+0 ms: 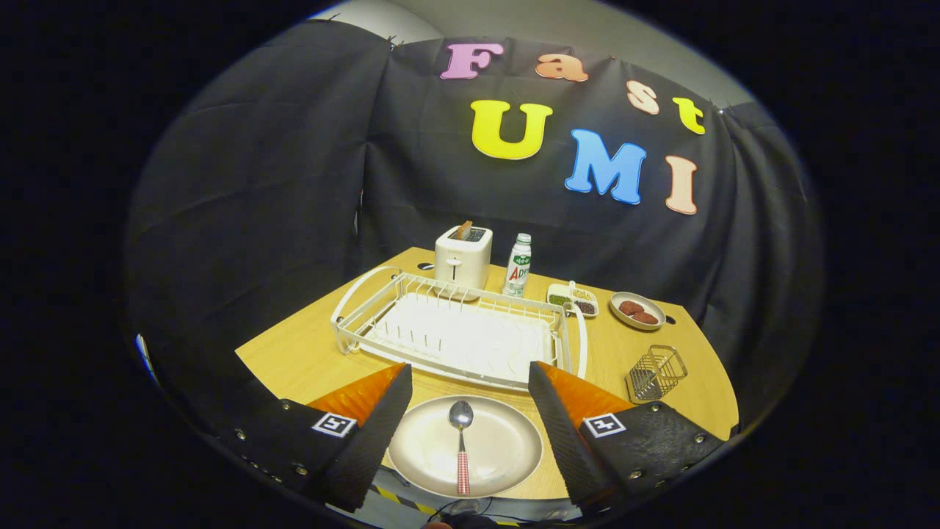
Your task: Take the plate from the dish rack, then take the spoon from the basket and place it into the plate.
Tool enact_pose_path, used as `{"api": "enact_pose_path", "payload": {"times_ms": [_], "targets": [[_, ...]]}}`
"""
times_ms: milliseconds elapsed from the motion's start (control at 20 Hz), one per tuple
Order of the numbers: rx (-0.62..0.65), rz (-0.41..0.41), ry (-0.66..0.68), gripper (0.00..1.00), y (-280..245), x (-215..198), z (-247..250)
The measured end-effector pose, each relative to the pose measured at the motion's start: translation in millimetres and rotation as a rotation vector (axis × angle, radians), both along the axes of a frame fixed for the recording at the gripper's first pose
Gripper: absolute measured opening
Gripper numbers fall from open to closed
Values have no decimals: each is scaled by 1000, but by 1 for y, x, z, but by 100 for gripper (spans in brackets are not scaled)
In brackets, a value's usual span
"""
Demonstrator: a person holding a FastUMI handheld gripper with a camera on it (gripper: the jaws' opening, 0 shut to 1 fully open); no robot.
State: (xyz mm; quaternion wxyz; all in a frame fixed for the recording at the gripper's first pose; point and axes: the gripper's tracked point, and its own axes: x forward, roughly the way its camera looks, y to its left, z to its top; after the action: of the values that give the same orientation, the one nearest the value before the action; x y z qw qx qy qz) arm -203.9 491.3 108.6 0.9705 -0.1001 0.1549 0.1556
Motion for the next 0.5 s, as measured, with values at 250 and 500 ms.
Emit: {"api": "enact_pose_path", "payload": {"times_ms": [250,500], "targets": [[31,7,-93,97,8,12,46],[105,1,-226,97,3,29,114]]}}
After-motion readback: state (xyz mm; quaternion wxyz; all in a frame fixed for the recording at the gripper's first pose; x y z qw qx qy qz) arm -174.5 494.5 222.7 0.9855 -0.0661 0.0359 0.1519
